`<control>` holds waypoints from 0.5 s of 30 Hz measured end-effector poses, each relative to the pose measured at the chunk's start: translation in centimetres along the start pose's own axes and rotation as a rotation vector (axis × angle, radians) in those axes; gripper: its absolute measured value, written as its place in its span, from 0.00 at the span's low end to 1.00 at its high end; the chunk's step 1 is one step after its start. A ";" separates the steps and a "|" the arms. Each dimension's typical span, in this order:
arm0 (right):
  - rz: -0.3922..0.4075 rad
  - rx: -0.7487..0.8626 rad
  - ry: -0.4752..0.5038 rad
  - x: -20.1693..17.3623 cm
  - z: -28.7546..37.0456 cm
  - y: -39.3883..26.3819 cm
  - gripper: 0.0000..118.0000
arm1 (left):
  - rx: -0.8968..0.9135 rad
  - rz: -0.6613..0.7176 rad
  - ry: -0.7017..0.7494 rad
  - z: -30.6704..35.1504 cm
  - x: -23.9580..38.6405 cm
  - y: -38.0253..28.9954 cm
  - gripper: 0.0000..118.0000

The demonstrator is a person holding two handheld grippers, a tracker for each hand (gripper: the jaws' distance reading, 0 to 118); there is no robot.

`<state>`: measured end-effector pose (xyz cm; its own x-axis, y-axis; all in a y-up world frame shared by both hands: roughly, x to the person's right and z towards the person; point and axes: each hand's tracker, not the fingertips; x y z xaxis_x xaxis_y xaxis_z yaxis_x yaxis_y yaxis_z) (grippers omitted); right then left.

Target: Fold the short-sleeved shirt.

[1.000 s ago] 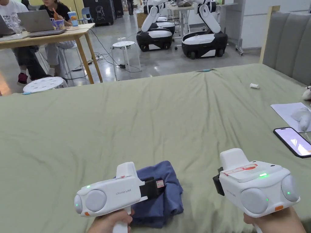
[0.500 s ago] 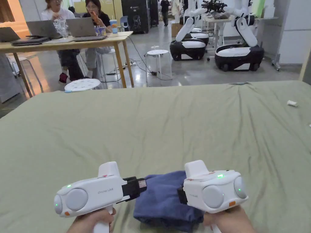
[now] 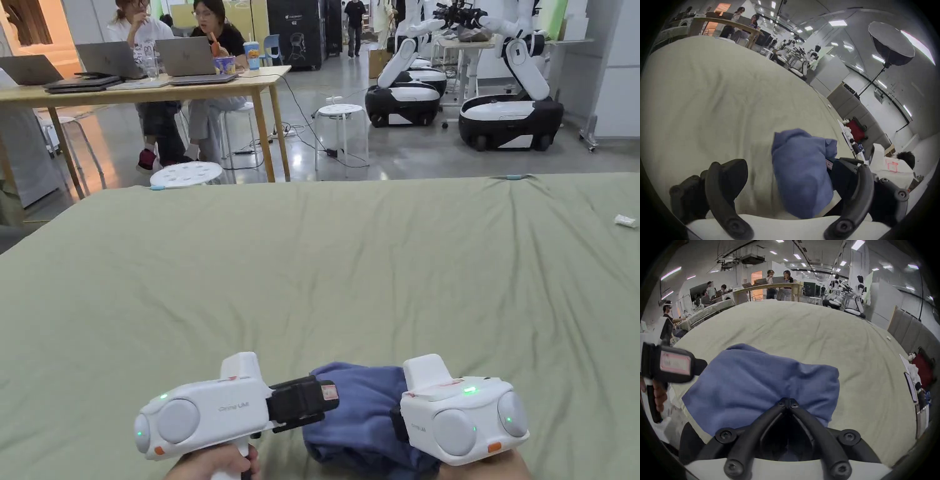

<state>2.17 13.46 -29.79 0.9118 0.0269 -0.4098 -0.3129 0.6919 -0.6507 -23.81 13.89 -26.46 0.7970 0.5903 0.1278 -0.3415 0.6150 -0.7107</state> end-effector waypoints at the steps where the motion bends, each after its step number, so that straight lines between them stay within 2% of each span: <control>1: 0.001 0.001 0.001 0.0 0.0 0.0 0.00 | -0.016 -0.009 -0.009 -0.7 0.4 -0.3 0.92; 3: -0.002 0.000 0.007 0.1 0.0 0.0 0.00 | -0.039 -0.008 -0.035 -1.9 0.8 -0.7 0.90; 6: -0.014 0.002 0.018 0.3 0.1 0.0 0.00 | -0.067 0.009 -0.098 -3.4 1.2 -1.1 0.61; 8: -0.013 0.001 0.014 0.4 0.1 -0.1 0.00 | -0.038 -0.042 -0.044 -4.0 1.8 -1.4 0.57; 10: -0.011 0.003 0.015 0.7 -0.1 -0.3 0.00 | -0.042 -0.041 -0.066 -4.0 1.7 -1.3 0.55; 11: -0.017 0.007 0.020 0.8 -0.1 -0.4 0.00 | -0.038 -0.042 -0.070 -3.8 1.6 -1.2 0.42; 12: -0.023 0.009 0.025 0.7 -0.1 -0.4 0.00 | -0.032 -0.066 -0.072 -3.5 1.8 -1.3 0.34; 15: -0.022 0.008 0.023 0.4 0.3 -0.2 0.00 | -0.025 -0.120 -0.066 -2.9 2.1 -1.3 0.27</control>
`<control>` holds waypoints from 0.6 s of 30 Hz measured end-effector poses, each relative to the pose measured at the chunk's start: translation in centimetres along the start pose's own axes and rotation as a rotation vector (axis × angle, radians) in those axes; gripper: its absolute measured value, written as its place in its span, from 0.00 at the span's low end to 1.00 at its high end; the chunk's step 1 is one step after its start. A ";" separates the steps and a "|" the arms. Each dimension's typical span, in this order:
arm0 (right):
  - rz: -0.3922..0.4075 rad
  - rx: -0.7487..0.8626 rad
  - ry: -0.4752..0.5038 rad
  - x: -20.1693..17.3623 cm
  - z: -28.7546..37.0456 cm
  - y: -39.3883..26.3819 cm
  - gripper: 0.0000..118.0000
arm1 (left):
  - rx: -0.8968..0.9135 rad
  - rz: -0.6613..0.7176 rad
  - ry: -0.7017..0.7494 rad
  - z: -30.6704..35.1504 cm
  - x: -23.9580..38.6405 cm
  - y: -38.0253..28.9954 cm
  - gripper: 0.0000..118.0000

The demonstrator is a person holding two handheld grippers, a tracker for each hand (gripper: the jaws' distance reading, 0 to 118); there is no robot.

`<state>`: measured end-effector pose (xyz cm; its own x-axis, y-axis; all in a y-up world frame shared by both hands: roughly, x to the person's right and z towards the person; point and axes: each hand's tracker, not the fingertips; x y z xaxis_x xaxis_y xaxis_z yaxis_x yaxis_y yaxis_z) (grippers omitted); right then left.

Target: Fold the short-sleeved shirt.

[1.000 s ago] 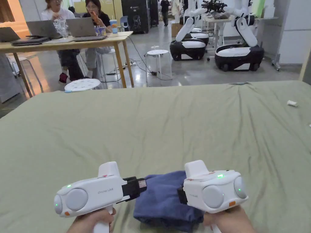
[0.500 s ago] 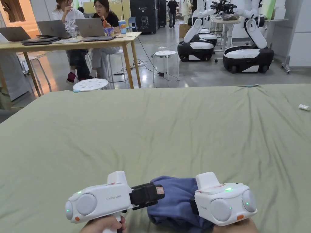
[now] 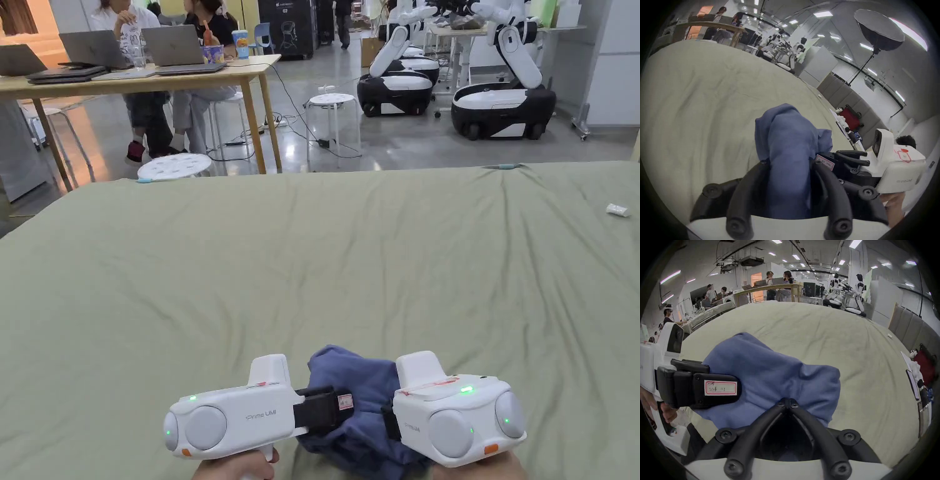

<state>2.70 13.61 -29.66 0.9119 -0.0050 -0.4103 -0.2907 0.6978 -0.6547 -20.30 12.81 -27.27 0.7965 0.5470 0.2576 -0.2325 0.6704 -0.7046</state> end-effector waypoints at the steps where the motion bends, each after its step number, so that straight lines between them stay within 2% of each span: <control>1: -0.001 0.003 0.001 -0.1 0.3 0.1 0.00 | 0.000 0.006 -0.001 0.3 -0.2 0.2 0.26; 5: -0.005 0.031 0.032 -0.8 1.5 1.2 0.00 | 0.004 0.024 -0.023 1.9 -2.3 0.9 0.24; 9: 0.023 0.072 0.031 -2.7 2.0 2.8 0.00 | 0.029 0.040 -0.008 4.6 -5.4 1.7 0.24; 13: 0.049 0.102 0.041 -6.3 1.5 4.7 0.00 | 0.058 0.061 0.019 8.4 -9.7 2.5 0.24; 18: 0.126 0.124 0.006 -12.5 -1.5 7.5 0.00 | 0.097 0.046 0.084 14.1 -16.5 5.0 0.24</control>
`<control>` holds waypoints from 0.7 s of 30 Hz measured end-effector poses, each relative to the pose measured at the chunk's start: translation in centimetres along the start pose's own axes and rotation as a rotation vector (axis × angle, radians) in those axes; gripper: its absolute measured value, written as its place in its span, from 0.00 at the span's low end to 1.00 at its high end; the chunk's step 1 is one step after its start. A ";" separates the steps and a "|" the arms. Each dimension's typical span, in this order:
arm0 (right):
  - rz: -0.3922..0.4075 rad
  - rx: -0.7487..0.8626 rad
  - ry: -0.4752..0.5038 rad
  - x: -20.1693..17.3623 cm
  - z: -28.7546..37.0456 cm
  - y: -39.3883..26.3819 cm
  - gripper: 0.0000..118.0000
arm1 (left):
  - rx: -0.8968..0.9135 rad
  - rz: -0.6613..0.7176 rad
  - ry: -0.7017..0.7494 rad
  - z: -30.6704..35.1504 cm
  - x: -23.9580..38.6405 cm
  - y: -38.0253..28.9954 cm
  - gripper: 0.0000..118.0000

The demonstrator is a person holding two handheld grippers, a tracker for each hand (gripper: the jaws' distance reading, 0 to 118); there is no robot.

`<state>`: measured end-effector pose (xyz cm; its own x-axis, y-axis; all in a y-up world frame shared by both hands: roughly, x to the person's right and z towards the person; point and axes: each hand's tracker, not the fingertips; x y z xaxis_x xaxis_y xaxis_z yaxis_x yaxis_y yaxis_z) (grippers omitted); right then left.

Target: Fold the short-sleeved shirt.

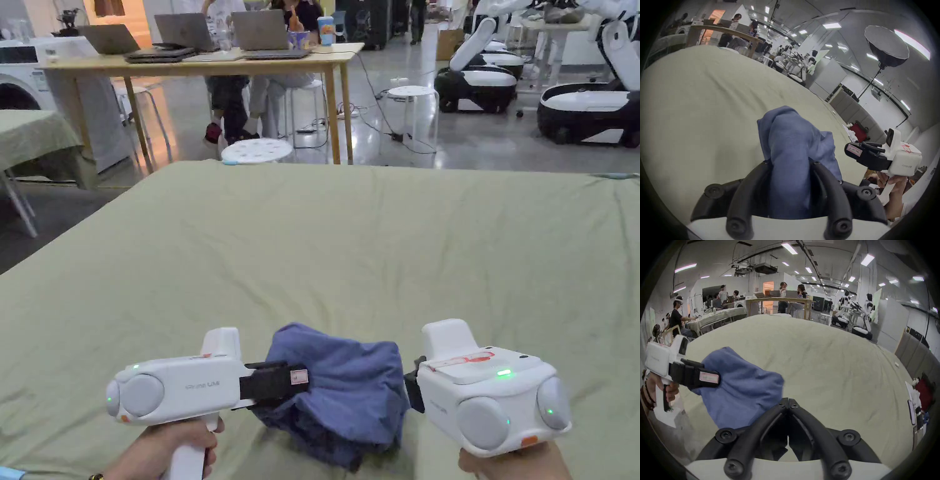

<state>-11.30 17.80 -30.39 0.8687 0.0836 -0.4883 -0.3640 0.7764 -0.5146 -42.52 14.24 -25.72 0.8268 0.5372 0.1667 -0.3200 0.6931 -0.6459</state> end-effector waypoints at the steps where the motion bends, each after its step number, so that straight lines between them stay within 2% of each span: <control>1: 0.002 0.000 -0.005 -1.1 -1.0 0.6 0.00 | 0.002 0.003 0.011 1.0 -1.4 0.7 0.24; 5: 0.064 0.026 -0.053 -6.2 -4.1 2.9 0.00 | 0.046 0.004 0.087 5.7 -7.3 2.7 0.24; 9: 0.053 0.038 0.044 -10.0 -5.7 4.5 0.00 | 0.060 0.024 0.155 9.8 -13.2 3.9 0.24; 11: 0.077 0.041 0.071 -11.7 -6.1 4.6 0.00 | 0.043 0.026 0.204 11.8 -15.8 4.7 0.24; 15: 0.086 0.024 0.118 -12.6 -6.3 4.1 0.00 | 0.054 0.006 0.232 14.4 -18.9 5.5 0.23; 17: 0.100 0.013 0.121 -12.5 -6.6 3.8 0.00 | 0.047 0.045 0.260 14.5 -20.2 5.8 0.24; 18: 0.108 0.012 0.117 -12.5 -6.7 3.6 0.00 | 0.043 0.056 0.269 14.1 -20.4 5.8 0.28; 19: 0.116 0.008 0.112 -12.4 -6.8 3.5 0.00 | 0.039 0.060 0.326 13.4 -20.3 5.7 0.41; 20: 0.115 0.003 0.109 -12.2 -6.9 3.5 0.00 | 0.052 0.010 0.417 12.7 -19.6 5.5 0.69; 21: 0.108 -0.001 0.109 -12.1 -7.0 3.5 0.00 | 0.078 -0.041 0.483 12.2 -19.3 5.4 0.92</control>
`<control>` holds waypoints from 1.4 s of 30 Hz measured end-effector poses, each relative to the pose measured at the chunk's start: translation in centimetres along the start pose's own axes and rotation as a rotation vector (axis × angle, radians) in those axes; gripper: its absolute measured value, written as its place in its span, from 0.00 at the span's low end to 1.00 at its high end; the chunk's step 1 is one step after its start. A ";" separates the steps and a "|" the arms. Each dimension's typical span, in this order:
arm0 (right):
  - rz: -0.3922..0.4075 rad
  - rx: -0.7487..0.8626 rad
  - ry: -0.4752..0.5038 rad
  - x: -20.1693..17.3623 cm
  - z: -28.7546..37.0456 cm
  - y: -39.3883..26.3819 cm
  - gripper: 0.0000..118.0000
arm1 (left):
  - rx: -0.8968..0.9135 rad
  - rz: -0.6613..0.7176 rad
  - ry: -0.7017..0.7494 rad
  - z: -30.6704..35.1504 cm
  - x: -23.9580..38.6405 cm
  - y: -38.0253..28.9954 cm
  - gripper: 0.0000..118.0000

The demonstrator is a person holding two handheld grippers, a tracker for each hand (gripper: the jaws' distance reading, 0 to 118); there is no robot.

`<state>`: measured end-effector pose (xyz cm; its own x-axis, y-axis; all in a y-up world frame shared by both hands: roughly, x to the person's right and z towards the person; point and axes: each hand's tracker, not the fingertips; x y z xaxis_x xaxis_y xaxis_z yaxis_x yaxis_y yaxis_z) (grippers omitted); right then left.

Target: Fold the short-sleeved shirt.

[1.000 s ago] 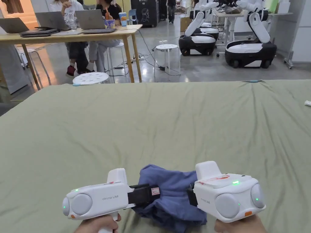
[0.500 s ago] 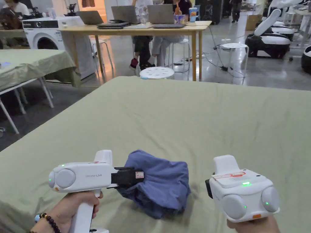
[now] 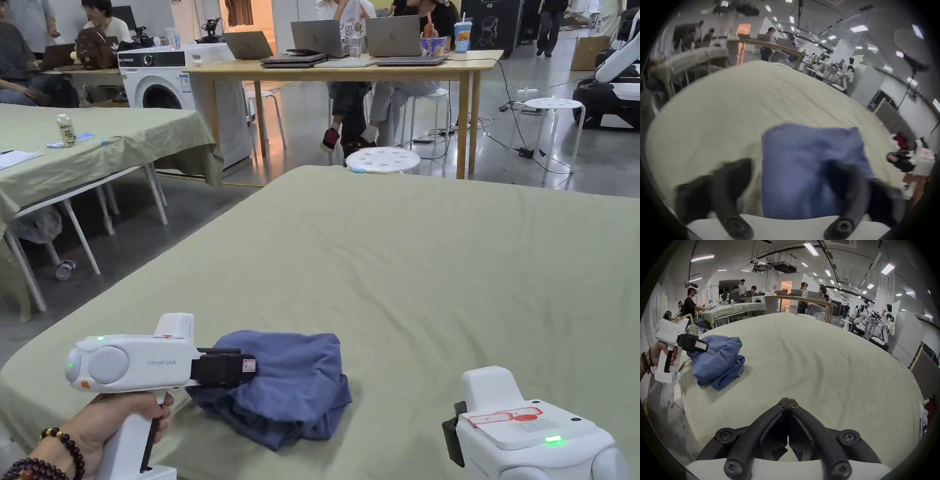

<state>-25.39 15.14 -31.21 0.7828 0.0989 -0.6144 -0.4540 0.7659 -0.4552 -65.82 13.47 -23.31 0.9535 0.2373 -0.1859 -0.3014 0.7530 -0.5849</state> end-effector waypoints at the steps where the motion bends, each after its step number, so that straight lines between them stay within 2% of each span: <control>1: -0.006 -0.003 0.003 0.2 0.0 0.0 0.00 | 0.023 -0.024 0.038 0.0 0.3 0.0 1.00; 5: -0.003 0.004 0.004 0.4 0.4 0.2 0.00 | 0.097 0.100 -0.004 1.1 1.4 1.3 1.00; 7: -0.007 0.011 0.005 0.7 0.9 0.3 0.00 | 0.114 0.086 0.002 3.0 2.7 1.6 0.97; 8: -0.011 0.018 0.007 0.9 1.2 0.4 0.00 | 0.126 0.065 0.003 3.7 3.8 1.9 0.81; 9: -0.012 0.024 0.005 1.1 1.5 0.5 0.00 | 0.148 0.048 -0.002 4.1 4.9 2.1 0.60; 11: -0.019 0.033 -0.006 1.9 2.1 0.8 0.00 | 0.172 -0.004 -0.028 5.2 7.8 2.4 0.02; 14: -0.042 0.059 -0.019 3.6 3.6 1.2 0.00 | 0.222 -0.114 0.041 4.9 13.2 2.2 0.00; 16: -0.050 0.084 -0.037 5.0 4.8 1.3 0.00 | 0.237 -0.101 0.019 4.5 16.0 2.4 0.00; 22: -0.096 0.146 -0.142 11.8 8.8 1.1 0.00 | 0.338 -0.254 0.040 2.9 28.5 2.6 0.00; 24: -0.119 0.176 -0.200 14.4 9.8 1.1 0.00 | 0.378 -0.248 0.059 1.7 32.5 2.6 0.00; 33: -0.193 0.296 -0.401 27.1 16.1 3.8 0.00 | 0.546 -0.266 -0.018 -1.1 49.0 5.7 0.00; 37: -0.254 0.424 -0.495 32.1 19.1 6.2 0.00 | 0.578 -0.297 -0.030 -1.2 54.5 8.9 0.00; 40: -0.243 0.469 -0.524 34.7 20.2 8.2 0.00 | 0.645 -0.343 -0.055 -1.0 57.6 10.6 0.00; 42: -0.198 0.495 -0.579 36.2 20.7 9.6 0.00 | 0.675 -0.414 -0.041 -1.1 59.2 11.8 0.00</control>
<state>7.39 39.16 -44.48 0.9883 0.1420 -0.0564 -0.1469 0.9843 -0.0974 -12.94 35.69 -42.11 0.9911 -0.1313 -0.0214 0.1315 0.9913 0.0078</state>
